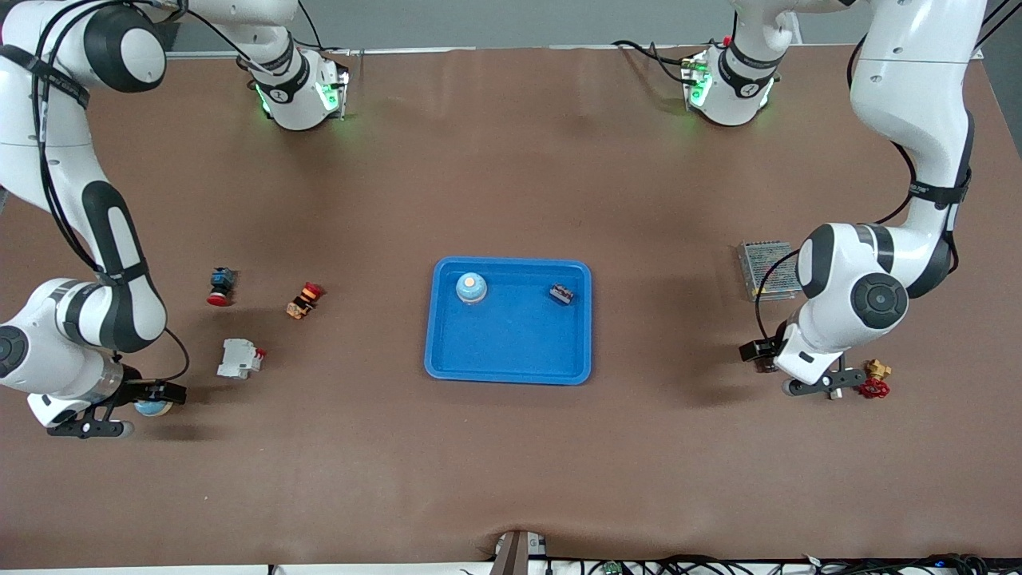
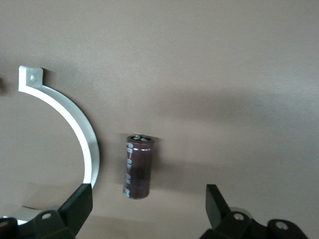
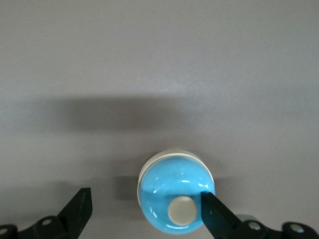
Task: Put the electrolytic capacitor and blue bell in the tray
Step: 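Move the right gripper to the other bell while the left gripper reaches the capacitor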
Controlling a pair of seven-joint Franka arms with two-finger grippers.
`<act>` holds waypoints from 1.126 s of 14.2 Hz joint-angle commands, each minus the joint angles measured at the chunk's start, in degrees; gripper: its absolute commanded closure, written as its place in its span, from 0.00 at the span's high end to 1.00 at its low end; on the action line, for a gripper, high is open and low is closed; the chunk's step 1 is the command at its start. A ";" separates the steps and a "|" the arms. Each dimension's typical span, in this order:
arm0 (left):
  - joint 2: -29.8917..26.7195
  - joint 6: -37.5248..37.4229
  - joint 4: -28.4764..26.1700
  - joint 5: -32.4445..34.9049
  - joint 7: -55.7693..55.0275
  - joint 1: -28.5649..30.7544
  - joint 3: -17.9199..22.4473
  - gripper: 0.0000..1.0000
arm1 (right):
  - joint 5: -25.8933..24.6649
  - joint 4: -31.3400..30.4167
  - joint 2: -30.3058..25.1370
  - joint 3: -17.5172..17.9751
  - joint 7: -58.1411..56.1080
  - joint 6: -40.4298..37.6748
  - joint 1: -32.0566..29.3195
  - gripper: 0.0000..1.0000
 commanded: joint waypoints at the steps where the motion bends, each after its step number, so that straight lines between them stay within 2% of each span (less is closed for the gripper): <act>1: 1.30 2.46 -0.26 1.24 0.90 0.60 -0.26 1.00 | -1.25 4.22 3.09 1.23 -2.44 -0.49 -1.93 1.00; 6: 2.44 3.00 -0.17 1.24 0.99 1.12 -0.26 1.00 | -1.33 5.28 3.19 1.23 -3.15 -1.72 -2.28 1.00; 10: 3.41 4.32 -0.08 1.24 0.99 1.21 -0.26 1.00 | -1.33 10.18 3.18 1.23 -3.93 -8.30 -2.28 1.00; 16: 4.38 4.32 0.01 1.15 0.90 1.30 -0.26 1.00 | -1.25 10.29 4.67 1.15 -5.96 -6.30 -2.89 1.00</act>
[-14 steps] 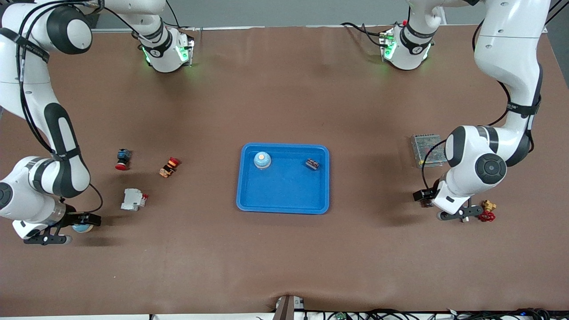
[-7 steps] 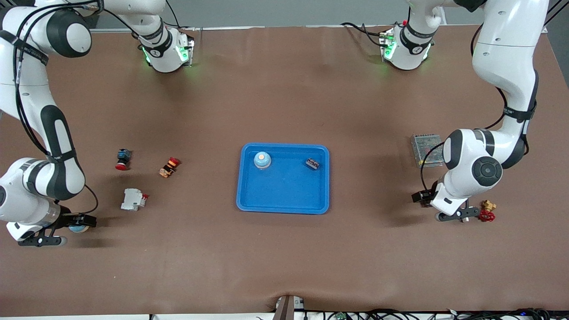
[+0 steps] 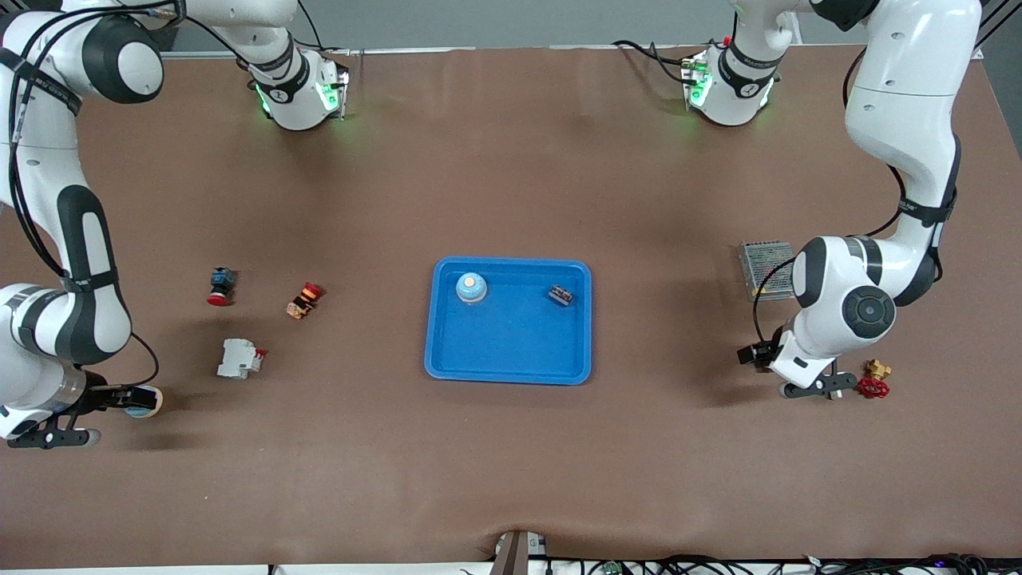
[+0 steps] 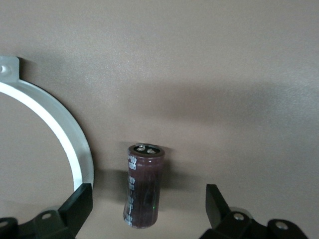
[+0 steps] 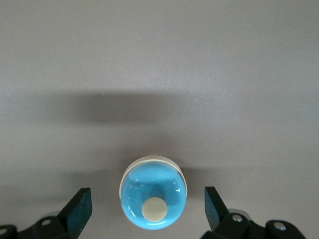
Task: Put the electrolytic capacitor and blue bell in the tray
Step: 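Move the right gripper to the other bell while the left gripper reaches the capacitor, then grasp the bell with the right gripper while the left gripper grasps the capacitor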
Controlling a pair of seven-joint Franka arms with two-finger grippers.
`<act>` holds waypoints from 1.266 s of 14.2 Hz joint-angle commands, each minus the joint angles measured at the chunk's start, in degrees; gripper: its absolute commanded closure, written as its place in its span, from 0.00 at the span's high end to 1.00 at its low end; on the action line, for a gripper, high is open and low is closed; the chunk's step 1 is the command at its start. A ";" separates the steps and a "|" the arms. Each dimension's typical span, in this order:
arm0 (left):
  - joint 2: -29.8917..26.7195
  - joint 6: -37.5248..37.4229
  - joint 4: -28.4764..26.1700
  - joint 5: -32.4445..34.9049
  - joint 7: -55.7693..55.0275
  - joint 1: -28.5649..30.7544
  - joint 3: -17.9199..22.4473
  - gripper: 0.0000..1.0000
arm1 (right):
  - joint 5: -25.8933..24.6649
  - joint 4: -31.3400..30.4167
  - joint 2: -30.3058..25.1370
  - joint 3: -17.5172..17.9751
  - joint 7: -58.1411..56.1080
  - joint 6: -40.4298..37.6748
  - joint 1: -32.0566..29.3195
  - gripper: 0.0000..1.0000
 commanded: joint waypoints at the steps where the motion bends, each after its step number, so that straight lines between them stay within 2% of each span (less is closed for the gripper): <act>1: 0.11 0.73 0.06 1.15 0.55 0.38 -0.27 1.00 | -1.33 1.51 2.38 1.15 -1.35 1.81 -1.17 1.00; 13: 1.60 0.73 0.32 0.62 0.64 0.91 -0.35 0.99 | -1.15 1.34 4.05 1.15 -2.23 4.10 -1.61 1.00; 16: 1.78 0.73 0.76 0.53 0.46 0.74 -0.35 0.48 | -1.15 1.34 4.05 1.15 -2.23 4.10 -1.52 1.00; 17: 1.78 0.73 0.76 0.53 0.20 0.56 -0.27 0.36 | -1.24 1.34 4.05 1.15 -2.41 4.02 -1.52 1.00; 18: 1.78 0.73 0.76 0.53 -0.15 0.47 -0.35 0.27 | -1.15 1.34 3.96 1.15 -3.02 3.75 -1.61 0.86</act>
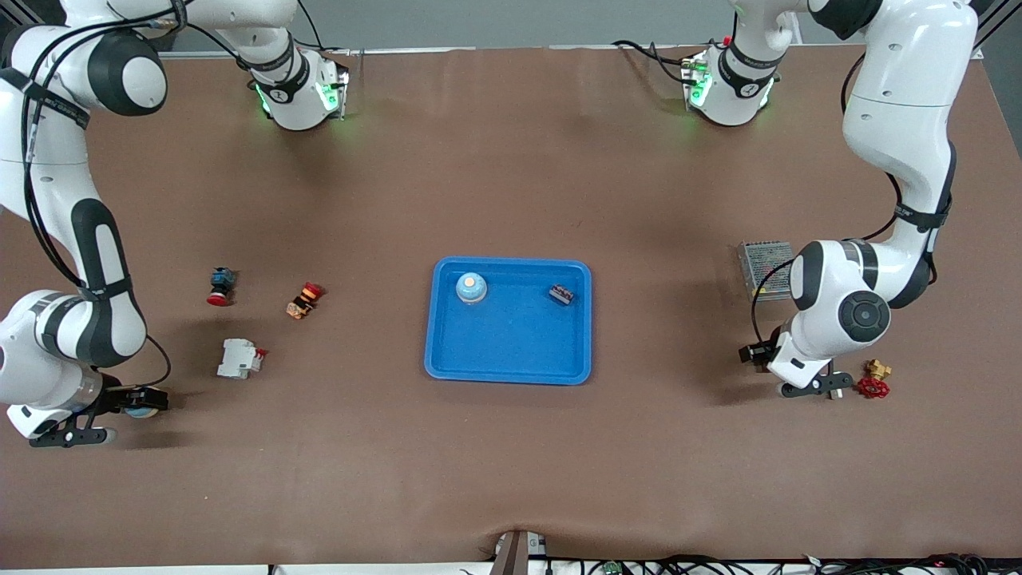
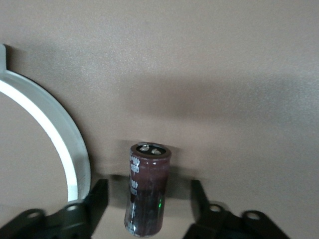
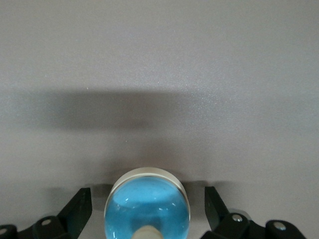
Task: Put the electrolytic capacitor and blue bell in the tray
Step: 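Grasp the bell with the right gripper while the left gripper grasps the capacitor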
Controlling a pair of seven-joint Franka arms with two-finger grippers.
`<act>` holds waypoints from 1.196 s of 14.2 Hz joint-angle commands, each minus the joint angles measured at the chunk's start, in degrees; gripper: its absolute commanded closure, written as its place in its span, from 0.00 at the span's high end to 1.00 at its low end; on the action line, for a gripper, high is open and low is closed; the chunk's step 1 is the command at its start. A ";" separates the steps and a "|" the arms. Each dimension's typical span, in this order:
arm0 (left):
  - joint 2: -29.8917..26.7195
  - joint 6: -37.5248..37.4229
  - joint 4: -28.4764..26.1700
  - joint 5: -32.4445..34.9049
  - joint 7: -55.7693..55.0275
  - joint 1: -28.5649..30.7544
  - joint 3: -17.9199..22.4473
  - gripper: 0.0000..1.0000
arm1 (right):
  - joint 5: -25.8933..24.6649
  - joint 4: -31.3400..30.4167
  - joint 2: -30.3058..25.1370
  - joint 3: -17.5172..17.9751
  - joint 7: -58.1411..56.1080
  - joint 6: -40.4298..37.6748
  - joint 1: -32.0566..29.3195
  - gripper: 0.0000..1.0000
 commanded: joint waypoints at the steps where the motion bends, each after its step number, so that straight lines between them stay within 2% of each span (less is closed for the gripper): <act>1: 0.40 0.51 0.74 0.53 -0.41 0.12 -0.32 0.18 | -1.06 1.32 0.77 1.15 -1.86 -0.47 -1.21 0.58; 3: 0.40 0.51 0.75 0.27 -0.68 0.12 -0.32 0.10 | -0.89 1.32 0.77 1.15 -1.95 -0.56 -1.47 0.07; 4: 0.40 0.51 0.83 0.18 -0.85 0.20 -0.32 0.06 | -0.80 1.32 0.77 1.15 -1.95 -0.64 -1.56 0.00; 7: 0.40 0.51 1.18 -0.17 -0.86 0.12 -0.32 0.01 | -0.45 1.41 0.33 1.41 -1.95 -1.26 -1.91 0.00; 10: 0.31 -3.34 5.39 -0.17 -0.77 0.12 -0.32 0.00 | 1.04 1.94 -2.21 2.02 -1.34 -9.24 -0.86 0.00; 12: 0.31 -5.99 7.59 -1.31 -1.81 -0.50 -0.41 0.00 | 1.66 1.94 -5.46 2.02 0.06 -11.36 1.50 0.00; 15: 0.31 -8.10 10.66 -1.84 -5.94 -0.94 -0.50 0.00 | 1.40 2.12 -8.01 2.03 9.00 -19.43 5.19 0.00; 17: 0.22 -11.34 14.35 -2.02 -11.29 -2.34 -0.58 0.00 | 1.57 2.12 -10.21 2.37 15.77 -21.90 8.45 0.00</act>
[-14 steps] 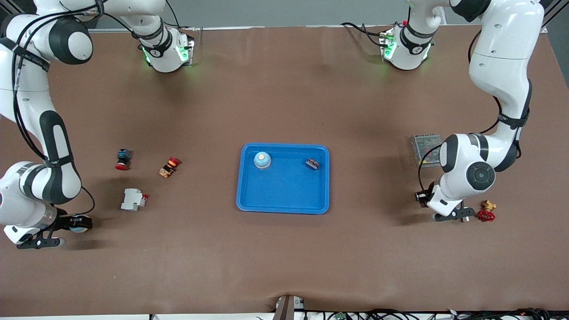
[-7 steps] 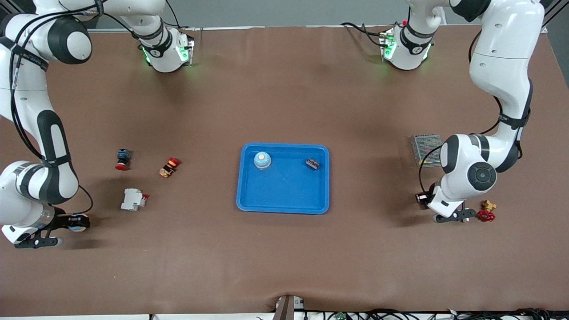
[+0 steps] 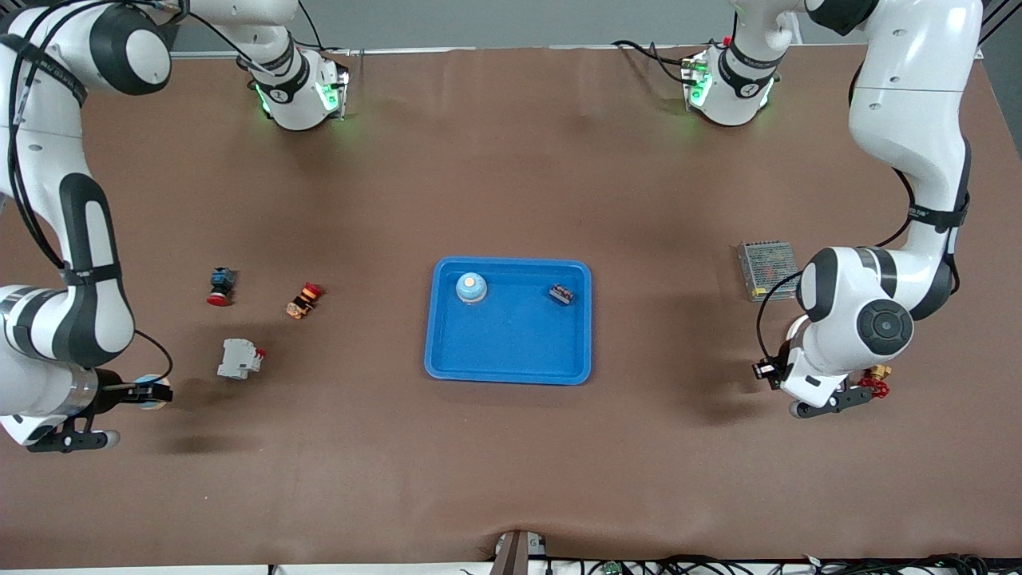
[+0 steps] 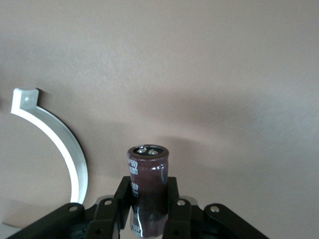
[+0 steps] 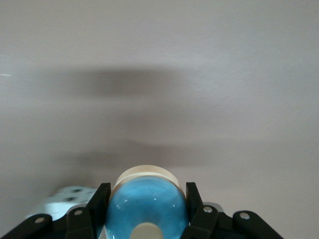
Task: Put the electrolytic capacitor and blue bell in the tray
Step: 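Grasp the bell with the right gripper while the left gripper grasps the capacitor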
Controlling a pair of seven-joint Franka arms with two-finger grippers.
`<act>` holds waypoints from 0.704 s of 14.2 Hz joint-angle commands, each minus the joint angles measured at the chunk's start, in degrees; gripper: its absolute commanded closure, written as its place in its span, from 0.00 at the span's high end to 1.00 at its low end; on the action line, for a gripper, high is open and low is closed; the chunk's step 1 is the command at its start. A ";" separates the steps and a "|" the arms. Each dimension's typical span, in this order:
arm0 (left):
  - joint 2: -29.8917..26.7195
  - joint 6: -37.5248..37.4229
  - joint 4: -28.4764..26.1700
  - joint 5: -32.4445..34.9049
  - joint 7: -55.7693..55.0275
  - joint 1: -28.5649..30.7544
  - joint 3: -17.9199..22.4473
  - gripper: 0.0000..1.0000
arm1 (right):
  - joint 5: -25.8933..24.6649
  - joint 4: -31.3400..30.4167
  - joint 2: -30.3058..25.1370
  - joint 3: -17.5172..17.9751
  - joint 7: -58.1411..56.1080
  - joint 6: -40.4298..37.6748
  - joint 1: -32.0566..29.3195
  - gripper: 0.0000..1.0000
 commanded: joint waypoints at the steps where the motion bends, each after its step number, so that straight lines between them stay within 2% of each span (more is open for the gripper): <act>1: 0.35 -5.02 6.10 -2.00 -6.70 -2.44 -0.05 0.00 | 1.57 -1.03 -3.40 0.01 10.05 -3.57 4.00 0.00; 4: 0.44 -5.38 8.14 -5.08 -14.96 -5.70 0.04 0.00 | 3.85 -1.03 -4.98 0.01 22.45 -6.48 9.28 0.00; 7: 0.52 -5.38 9.90 -5.35 -26.99 -9.99 0.13 0.00 | 4.47 -1.03 -6.56 0.10 32.56 -6.57 14.37 0.00; 10: 2.89 -5.38 13.93 -5.27 -38.34 -13.69 0.21 0.00 | 4.74 -1.12 -6.83 0.28 45.91 -6.48 20.43 0.00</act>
